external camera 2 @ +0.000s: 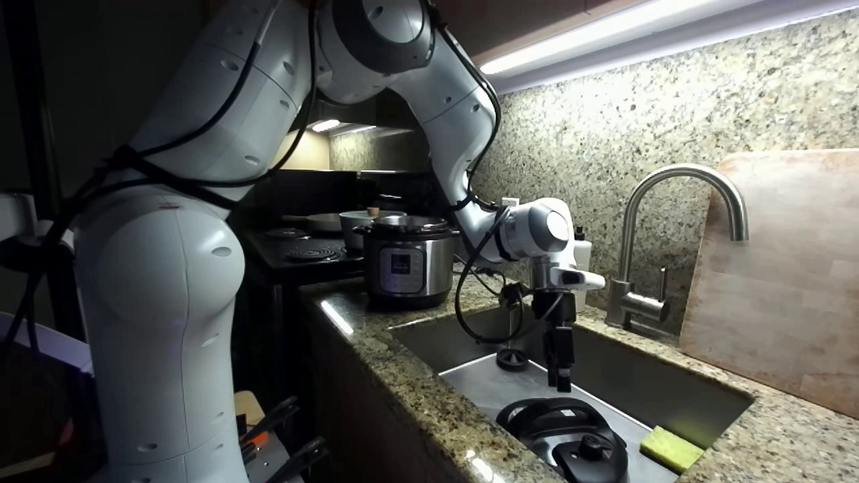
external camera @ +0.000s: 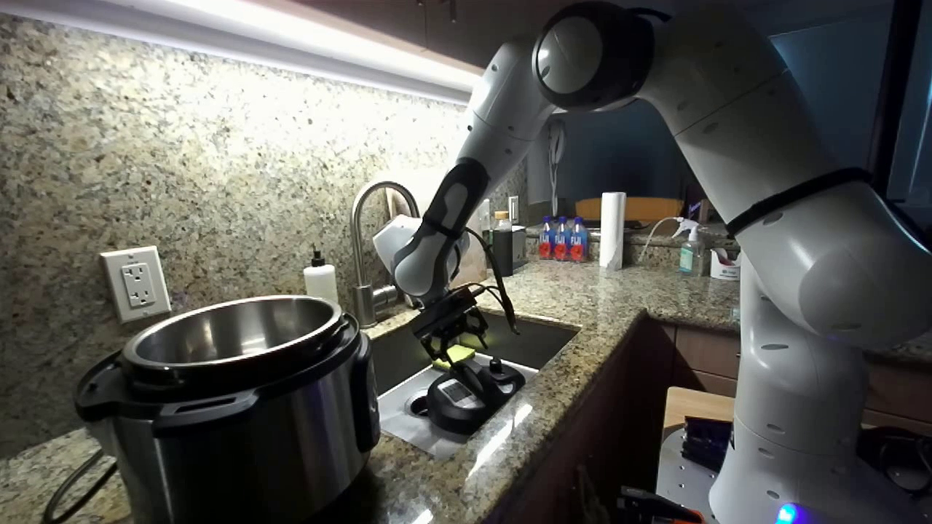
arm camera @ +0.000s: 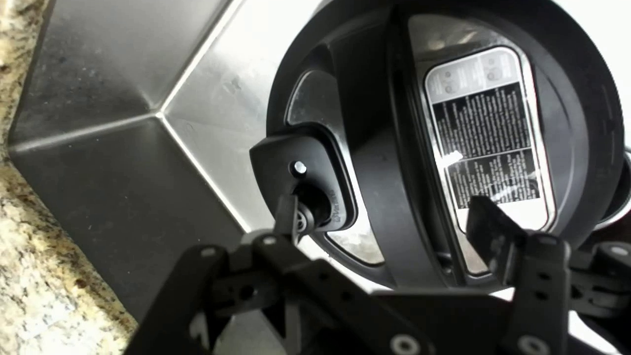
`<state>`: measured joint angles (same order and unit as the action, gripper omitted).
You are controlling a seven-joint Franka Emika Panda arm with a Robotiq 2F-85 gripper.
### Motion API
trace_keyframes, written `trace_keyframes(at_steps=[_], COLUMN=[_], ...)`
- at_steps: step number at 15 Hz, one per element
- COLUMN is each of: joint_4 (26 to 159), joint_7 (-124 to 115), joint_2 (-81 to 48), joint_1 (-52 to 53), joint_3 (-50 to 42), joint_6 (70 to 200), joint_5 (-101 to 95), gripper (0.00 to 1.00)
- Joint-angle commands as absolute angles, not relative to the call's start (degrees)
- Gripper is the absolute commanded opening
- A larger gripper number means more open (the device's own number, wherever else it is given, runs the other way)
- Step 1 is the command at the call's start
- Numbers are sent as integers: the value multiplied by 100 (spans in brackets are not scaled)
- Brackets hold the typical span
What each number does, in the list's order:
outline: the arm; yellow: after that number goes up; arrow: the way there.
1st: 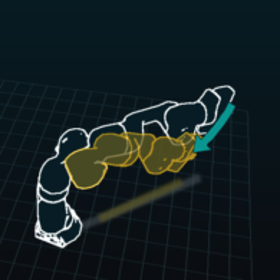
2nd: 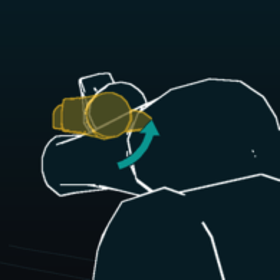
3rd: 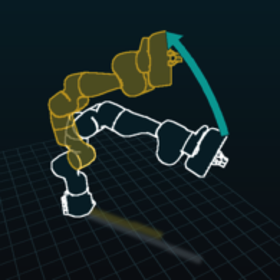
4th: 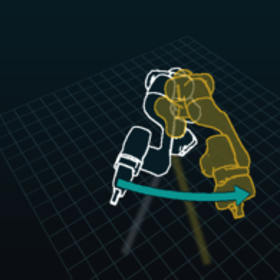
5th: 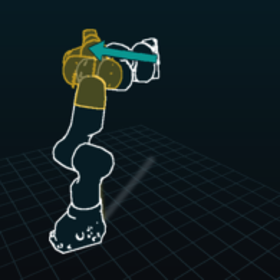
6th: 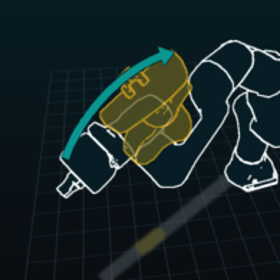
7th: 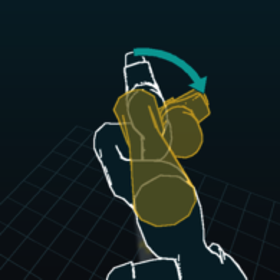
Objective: Remove the black lid from the rice cooker and put it inside the sink
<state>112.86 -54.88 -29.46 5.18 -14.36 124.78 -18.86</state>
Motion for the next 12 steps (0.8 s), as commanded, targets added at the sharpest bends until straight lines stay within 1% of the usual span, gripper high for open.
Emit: trace_keyframes(at_steps=[1,7,10,12], joint_4=[11484,11649,11681,11575], joint_7=[-5209,-3947,-3041,-2827], joint_2=[-2595,-2273,-2162,-2164], joint_1=[381,90,-59,42], joint_3=[-1339,-1101,-1002,-892], joint_6=[12469,12327,12043,11719], joint_5=[-1931,-1662,-1518,-1388], gripper=[100,100,100,100])
